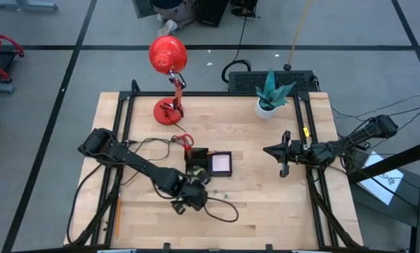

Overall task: Pick and place office supplies into organizer
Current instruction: Put the blue binder clip into the black desk organizer

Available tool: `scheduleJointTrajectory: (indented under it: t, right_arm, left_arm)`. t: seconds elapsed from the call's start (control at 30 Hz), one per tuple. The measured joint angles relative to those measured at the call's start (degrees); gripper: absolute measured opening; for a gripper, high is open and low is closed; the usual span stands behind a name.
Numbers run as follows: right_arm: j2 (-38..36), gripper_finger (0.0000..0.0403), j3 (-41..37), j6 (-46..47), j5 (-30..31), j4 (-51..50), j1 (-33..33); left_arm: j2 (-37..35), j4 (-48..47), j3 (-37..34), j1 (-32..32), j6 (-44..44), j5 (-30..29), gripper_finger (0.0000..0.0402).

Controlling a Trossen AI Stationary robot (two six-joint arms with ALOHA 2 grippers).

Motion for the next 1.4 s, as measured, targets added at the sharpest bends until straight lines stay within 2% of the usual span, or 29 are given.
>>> scheduleJointTrajectory:
  t: [0.23,0.37,0.6,0.87,1.2,1.4]
  right_arm:
    - [0.07,0.0000,0.00,0.43,-0.15,0.00,0.01]
    - [0.22,0.0000,-0.02,0.38,-0.17,-0.04,0.01]
    - [0.47,0.0000,-0.01,0.27,-0.20,-0.04,0.03]
    - [0.48,0.0000,-0.02,0.36,-0.20,-0.04,0.03]
    - [0.48,0.0000,-0.01,0.01,-0.19,-0.04,0.03]
    - [0.48,0.0000,0.00,0.01,-0.17,-0.04,0.03]
  left_arm:
    - [3.52,0.78,-0.01,1.24,-0.02,-0.31,0.0061]
    - [4.82,0.37,-0.01,1.23,0.96,-3.21,0.0009]
    - [4.85,0.43,-0.01,1.62,1.27,-7.41,0.0009]
    - [5.28,1.78,-1.99,4.09,0.10,-6.51,0.0009]
    - [5.00,7.87,-7.30,5.04,-0.57,-4.92,0.0009]
    - [4.93,7.62,-7.89,4.11,-5.67,-4.29,0.0011]
